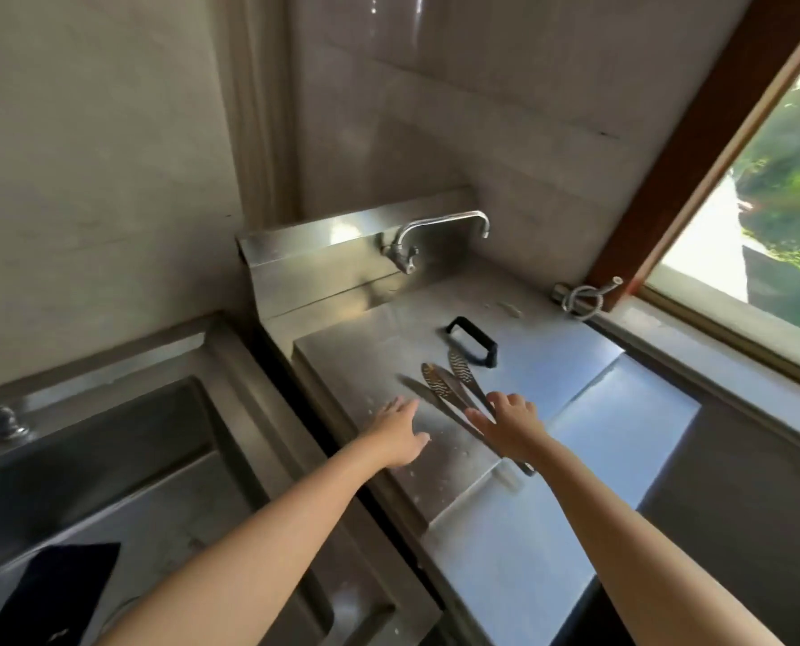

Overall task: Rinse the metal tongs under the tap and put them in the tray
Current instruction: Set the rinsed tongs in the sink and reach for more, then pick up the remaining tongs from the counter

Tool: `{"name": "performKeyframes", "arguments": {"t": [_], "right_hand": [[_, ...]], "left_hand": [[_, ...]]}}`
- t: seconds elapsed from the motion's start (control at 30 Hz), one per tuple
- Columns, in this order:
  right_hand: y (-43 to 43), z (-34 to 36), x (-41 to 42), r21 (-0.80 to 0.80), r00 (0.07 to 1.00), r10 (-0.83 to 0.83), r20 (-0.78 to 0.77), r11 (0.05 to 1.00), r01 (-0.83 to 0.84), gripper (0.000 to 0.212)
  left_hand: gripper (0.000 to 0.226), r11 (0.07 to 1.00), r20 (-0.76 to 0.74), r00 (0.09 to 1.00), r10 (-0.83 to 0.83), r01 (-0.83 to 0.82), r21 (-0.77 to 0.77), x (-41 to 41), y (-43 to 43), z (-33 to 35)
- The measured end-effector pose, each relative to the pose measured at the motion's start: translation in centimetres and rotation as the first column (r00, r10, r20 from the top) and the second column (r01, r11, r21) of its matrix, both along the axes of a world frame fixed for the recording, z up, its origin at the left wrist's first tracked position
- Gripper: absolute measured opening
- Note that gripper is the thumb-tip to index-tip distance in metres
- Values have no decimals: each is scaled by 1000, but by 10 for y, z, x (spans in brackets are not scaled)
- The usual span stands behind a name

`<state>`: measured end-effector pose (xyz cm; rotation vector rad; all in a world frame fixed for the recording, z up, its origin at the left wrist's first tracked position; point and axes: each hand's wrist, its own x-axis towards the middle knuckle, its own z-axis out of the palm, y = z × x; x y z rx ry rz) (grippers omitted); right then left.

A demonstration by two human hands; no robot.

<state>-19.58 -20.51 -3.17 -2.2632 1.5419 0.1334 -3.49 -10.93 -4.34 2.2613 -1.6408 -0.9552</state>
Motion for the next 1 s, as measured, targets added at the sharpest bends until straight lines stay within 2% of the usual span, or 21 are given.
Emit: {"name": "performKeyframes", "arguments": {"t": [0.07, 0.17, 0.37, 0.5, 0.67, 0.73, 0.8, 0.83, 0.87, 0.93, 1.0], "right_hand": [[-6, -8, -21, -10, 997, -78, -15, 997, 78, 62], [-9, -24, -39, -26, 994, -96, -48, 995, 95, 57], [-6, -48, -52, -95, 998, 14, 63, 995, -8, 40], [-6, -57, -53, -159, 993, 41, 108, 987, -24, 29], [-1, -55, -46, -199, 979, 16, 202, 980, 25, 28], [1, -50, -40, -211, 976, 40, 216, 977, 7, 28], [4, -42, -30, -214, 966, 84, 245, 976, -31, 28], [7, -37, -24, -211, 956, 107, 272, 976, -49, 28], [10, -32, -17, -205, 945, 125, 304, 977, -64, 28], [19, -20, 3, -187, 920, 157, 360, 978, -94, 28], [27, -11, 21, -178, 895, 197, 399, 975, -135, 28]], "left_hand": [[67, 999, 51, 998, -30, 29, 18, -19, -11, -13], [69, 998, 161, 985, -62, 57, 34, -37, -19, -35], [66, 991, 350, 928, -131, 115, 67, -46, -19, -64], [66, 989, 357, 923, -145, 125, 77, -42, -19, -67], [68, 990, 317, 938, -139, 124, 68, -38, -21, -65], [67, 995, 208, 973, -94, 85, 54, -35, -23, -58], [61, 998, -74, 995, 66, -66, 7, -28, -25, -46], [55, 982, -257, 950, 176, -189, -26, -24, -25, -38], [49, 943, -413, 869, 274, -326, -60, -20, -24, -30], [41, 805, -629, 662, 408, -586, -95, -4, -17, -11], [32, 648, -806, 415, 423, -760, -51, 15, -9, 6]]}}
